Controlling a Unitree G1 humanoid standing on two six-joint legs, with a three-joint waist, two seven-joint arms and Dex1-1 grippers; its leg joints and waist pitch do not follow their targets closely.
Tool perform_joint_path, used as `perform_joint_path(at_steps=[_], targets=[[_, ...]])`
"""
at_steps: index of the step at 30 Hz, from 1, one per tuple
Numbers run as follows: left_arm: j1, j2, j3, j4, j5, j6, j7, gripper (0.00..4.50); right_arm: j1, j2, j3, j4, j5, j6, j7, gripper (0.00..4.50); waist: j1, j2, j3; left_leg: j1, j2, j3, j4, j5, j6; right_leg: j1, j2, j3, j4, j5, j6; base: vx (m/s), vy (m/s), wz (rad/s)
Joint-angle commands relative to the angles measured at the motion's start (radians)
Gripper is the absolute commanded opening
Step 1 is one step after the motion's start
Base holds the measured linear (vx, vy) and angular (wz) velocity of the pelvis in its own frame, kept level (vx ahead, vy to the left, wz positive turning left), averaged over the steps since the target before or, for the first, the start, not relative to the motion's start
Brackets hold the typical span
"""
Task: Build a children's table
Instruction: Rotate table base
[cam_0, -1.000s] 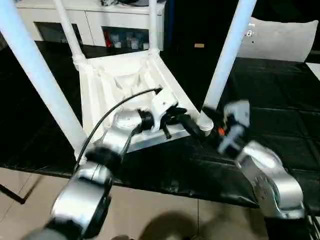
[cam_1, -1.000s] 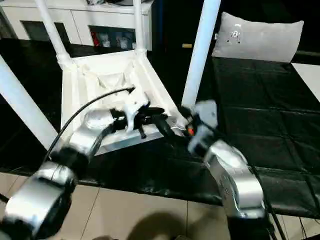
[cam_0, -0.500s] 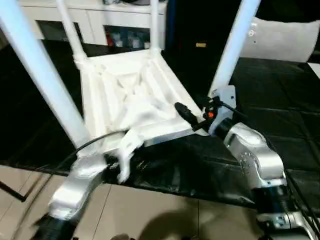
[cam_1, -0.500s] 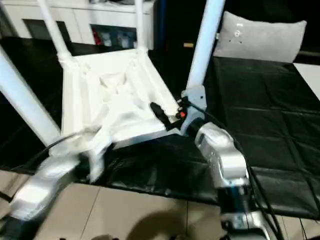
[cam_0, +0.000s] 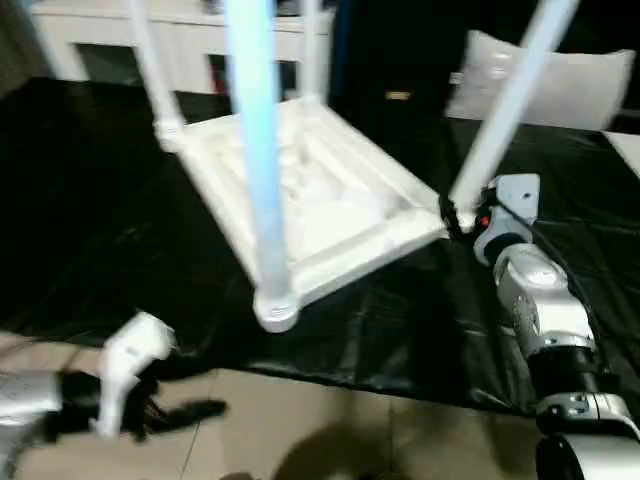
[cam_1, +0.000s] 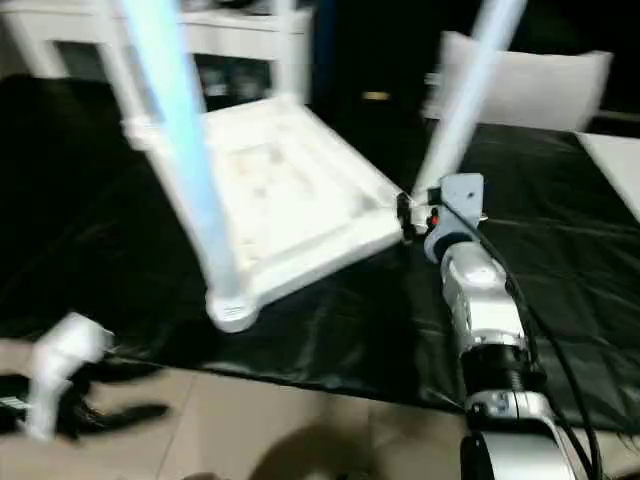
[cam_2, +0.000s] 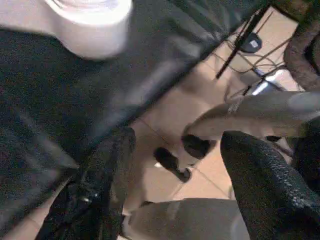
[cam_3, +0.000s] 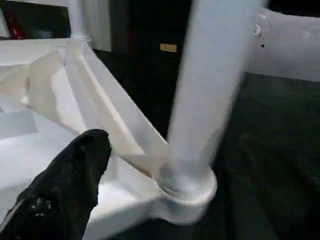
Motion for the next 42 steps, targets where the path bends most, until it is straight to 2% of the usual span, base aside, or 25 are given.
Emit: perform_joint_path(at_steps=[1, 3, 4, 6, 7, 8, 10, 12, 13, 14, 15, 16, 19, 20, 22, 23, 26, 28, 29, 30, 32, 35, 38, 39, 42], targets=[[-0.043, 0.009, 0.063, 0.027, -0.034, -0.016, 0.006, 3.35, 0.035, 0.002, 0.048, -0.041, 0.005, 0.007, 0.083, 4.50, -0.003, 0.002, -0.051, 0.002, 0.017, -0.005, -0.075, -0.282, 0.018, 0.039, -0.059, 0.047, -0.085, -0.433, -0.087, 0.000, 0.000, 0.00], [-0.102, 0.000, 0.084, 0.053, -0.068, -0.019, 0.016, 3.52, 0.066, -0.002, 0.084, -0.070, 0.014, 0.028, 0.138, 4.50, -0.006, 0.005, -0.055, 0.000, 0.021, -0.008, -0.076, -0.252, 0.019, 0.042, -0.060, 0.047, -0.076, -0.378, -0.114, 0.000, 0.000, 0.00], [-0.165, -0.019, 0.075, 0.073, -0.101, -0.016, 0.011, 3.63, 0.097, -0.009, 0.118, -0.096, 0.020, 0.077, 0.187, 4.50, -0.008, 0.007, -0.055, 0.002, 0.021, -0.008, -0.076, -0.250, 0.022, 0.043, -0.057, 0.047, -0.075, -0.357, -0.129, 0.000, 0.000, 0.00], [-0.234, -0.051, 0.053, 0.085, -0.123, -0.004, 0.016, 3.74, 0.115, -0.013, 0.142, -0.096, 0.006, 0.115, 0.197, 4.50, -0.009, 0.010, -0.056, 0.003, 0.024, -0.008, -0.076, -0.239, 0.020, 0.045, -0.059, 0.048, -0.068, -0.309, -0.161, 0.000, 0.000, 0.00], [-0.249, -0.058, 0.048, 0.087, -0.126, 0.001, 0.018, 3.83, 0.117, -0.013, 0.145, -0.092, 0.000, 0.121, 0.194, 4.50, -0.007, 0.009, -0.059, 0.006, 0.025, -0.007, -0.074, -0.237, 0.014, 0.046, -0.061, 0.048, -0.067, -0.294, -0.173, 0.000, 0.000, 0.00], [-0.300, -0.082, 0.026, 0.099, -0.127, 0.009, 0.026, 3.95, 0.123, -0.011, 0.155, -0.084, -0.016, 0.142, 0.181, 4.50, -0.008, 0.007, -0.060, 0.002, 0.024, -0.006, -0.073, -0.224, 0.011, 0.049, -0.062, 0.048, -0.063, -0.273, -0.182, 0.000, 0.000, 0.00], [-0.370, -0.117, -0.009, 0.128, -0.126, 0.012, 0.027, 4.03, 0.130, -0.004, 0.171, -0.081, -0.039, 0.175, 0.162, 4.50, -0.006, 0.006, -0.061, 0.004, 0.021, -0.004, -0.070, -0.207, 0.009, 0.050, -0.063, 0.050, -0.065, -0.281, -0.180, 0.000, 0.000, 0.00], [-0.419, -0.138, -0.044, 0.155, -0.125, 0.013, 0.015, 4.08, 0.140, 0.001, 0.191, -0.089, -0.061, 0.195, 0.161, 4.50, -0.004, 0.002, -0.062, 0.002, 0.021, -0.004, -0.069, -0.196, 0.006, 0.053, -0.064, 0.050, -0.066, -0.286, -0.173, 0.000, 0.000, 0.00], [-0.446, -0.153, -0.064, 0.179, -0.115, 0.005, 0.020, 4.08, 0.142, 0.006, 0.198, -0.093, -0.067, 0.210, 0.157, 4.50, -0.002, 0.004, -0.062, 0.003, 0.021, -0.004, -0.068, -0.194, 0.004, 0.051, -0.065, 0.050, -0.066, -0.296, -0.169, 0.000, 0.000, 0.00], [-0.446, -0.153, -0.064, 0.179, -0.115, 0.005, 0.020, 4.33, 0.142, 0.006, 0.198, -0.093, -0.067, 0.210, 0.157, 4.50, -0.003, 0.003, -0.060, 0.002, 0.020, -0.003, -0.069, -0.195, 0.003, 0.052, -0.064, 0.049, -0.068, -0.306, -0.164, 0.000, 0.000, 0.00], [-0.507, -0.199, -0.110, 0.241, -0.076, -0.026, 0.047, 4.33, 0.125, 0.022, 0.215, -0.074, -0.079, 0.228, 0.142, 4.50, -0.002, 0.002, -0.061, 0.000, 0.020, -0.005, -0.069, -0.197, 0.002, 0.054, -0.065, 0.049, -0.069, -0.315, -0.158, 0.000, 0.000, 0.00], [-0.528, -0.216, -0.125, 0.265, -0.063, -0.039, 0.056, 4.41, 0.116, 0.028, 0.221, -0.064, -0.082, 0.233, 0.137, 4.50, -0.002, 0.003, -0.063, 0.004, 0.020, -0.004, -0.068, -0.193, -0.002, 0.052, -0.065, 0.049, -0.071, -0.320, -0.150, 0.000, 0.000, 0.00], [-0.574, -0.274, -0.164, 0.311, -0.062, -0.051, 0.057, 4.47, 0.079, 0.051, 0.241, -0.010, -0.095, 0.217, 0.134, 4.50, -0.004, 0.000, -0.064, -0.001, 0.021, -0.005, -0.067, -0.188, -0.008, 0.055, -0.068, 0.049, -0.067, -0.306, -0.158, 0.000, 0.000, 0.00], [-0.599, -0.320, -0.186, 0.320, -0.080, -0.042, 0.056, 4.47, 0.047, 0.076, 0.243, 0.037, -0.095, 0.190, 0.136, 4.50, -0.007, -0.003, -0.065, -0.002, 0.021, -0.004, -0.065, -0.187, -0.008, 0.056, -0.070, 0.049, -0.067, -0.305, -0.165, 0.000, 0.000, 0.00], [-0.609, -0.336, -0.201, 0.322, -0.089, -0.039, 0.052, 4.47, 0.033, 0.089, 0.239, 0.056, -0.096, 0.178, 0.139, 4.50, -0.005, -0.002, -0.067, 0.001, 0.022, -0.004, -0.063, -0.186, -0.005, 0.056, -0.072, 0.050, -0.067, -0.305, -0.172, 0.000, 0.000, 0.00], [-0.611, -0.349, -0.219, 0.309, -0.100, -0.029, 0.041, 4.47, 0.018, 0.098, 0.237, 0.076, -0.099, 0.158, 0.132, 4.50, -0.004, -0.002, -0.069, -0.001, 0.025, -0.004, -0.063, -0.166, -0.001, 0.056, -0.073, 0.051, -0.061, -0.268, -0.182, 0.000, 0.000, 0.00], [-0.611, -0.375, -0.265, 0.276, -0.120, -0.010, 0.014, 4.47, -0.015, 0.118, 0.231, 0.115, -0.095, 0.130, 0.122, 4.50, -0.010, -0.003, -0.067, -0.005, 0.024, -0.006, -0.065, -0.165, 0.000, 0.061, -0.069, 0.047, -0.059, -0.256, -0.184, 0.000, 0.000, 0.00], [-0.614, -0.404, -0.296, 0.260, -0.125, -0.008, 0.010, 4.47, -0.035, 0.126, 0.231, 0.137, -0.098, 0.123, 0.120, 4.50, -0.013, -0.007, -0.066, -0.003, 0.024, -0.004, -0.063, -0.172, 0.006, 0.059, -0.070, 0.048, -0.064, -0.272, -0.182, 0.000, 0.000, 0.00], [-0.616, -0.437, -0.325, 0.245, -0.126, -0.012, 0.020, 4.47, -0.047, 0.131, 0.235, 0.152, -0.099, 0.118, 0.119, 4.50, -0.013, -0.006, -0.066, -0.004, 0.025, -0.004, -0.063, -0.173, 0.006, 0.059, -0.072, 0.048, -0.064, -0.280, -0.182, 0.000, 0.000, 0.00], [-0.617, -0.446, -0.332, 0.242, -0.126, -0.013, 0.023, 4.47, -0.050, 0.132, 0.234, 0.155, -0.099, 0.117, 0.119, 4.50, -0.014, -0.010, -0.066, -0.004, 0.025, -0.003, -0.063, -0.172, 0.007, 0.059, -0.071, 0.048, -0.065, -0.283, -0.180, 0.000, 0.000, 0.00], [-0.620, -0.464, -0.346, 0.238, -0.124, -0.014, 0.023, 4.47, -0.055, 0.134, 0.233, 0.165, -0.101, 0.108, 0.118, 4.50, -0.014, -0.009, -0.066, -0.004, 0.026, -0.004, -0.063, -0.175, 0.005, 0.060, -0.072, 0.048, -0.065, -0.294, -0.174, 0.000, 0.000, 0.00], [-0.632, -0.507, -0.382, 0.240, -0.122, -0.023, 0.032, 4.47, -0.065, 0.137, 0.227, 0.194, -0.108, 0.085, 0.118, 4.50, -0.016, -0.013, -0.065, -0.005, 0.024, -0.002, -0.061, -0.178, 0.009, 0.059, -0.071, 0.048, -0.068, -0.305, -0.168, 0.000, 0.000, 0.00], [-0.645, -0.534, -0.395, 0.261, -0.098, -0.042, 0.047, 4.47, -0.068, 0.136, 0.228, 0.210, -0.115, 0.070, 0.113, 4.50, -0.015, -0.015, -0.065, -0.004, 0.024, -0.002, -0.061, -0.175, 0.012, 0.058, -0.070, 0.047, -0.069, -0.309, -0.165, 0.000, 0.000, 0.00], [-0.652, -0.545, -0.397, 0.274, -0.087, -0.053, 0.054, 4.47, -0.069, 0.135, 0.227, 0.214, -0.117, 0.066, 0.113, 4.50, -0.015, -0.010, -0.065, -0.004, 0.025, -0.003, -0.061, -0.180, 0.011, 0.058, -0.070, 0.047, -0.068, -0.309, -0.168, 0.000, 0.000, 0.00], [-0.691, -0.597, -0.400, 0.343, -0.031, -0.117, 0.111, 4.47, -0.067, 0.119, 0.217, 0.234, -0.122, 0.051, 0.106, 4.50, -0.016, -0.015, -0.065, -0.004, 0.023, -0.002, -0.060, -0.186, 0.016, 0.058, -0.068, 0.046, -0.074, -0.320, -0.158, 0.000, 0.000, 0.00]])
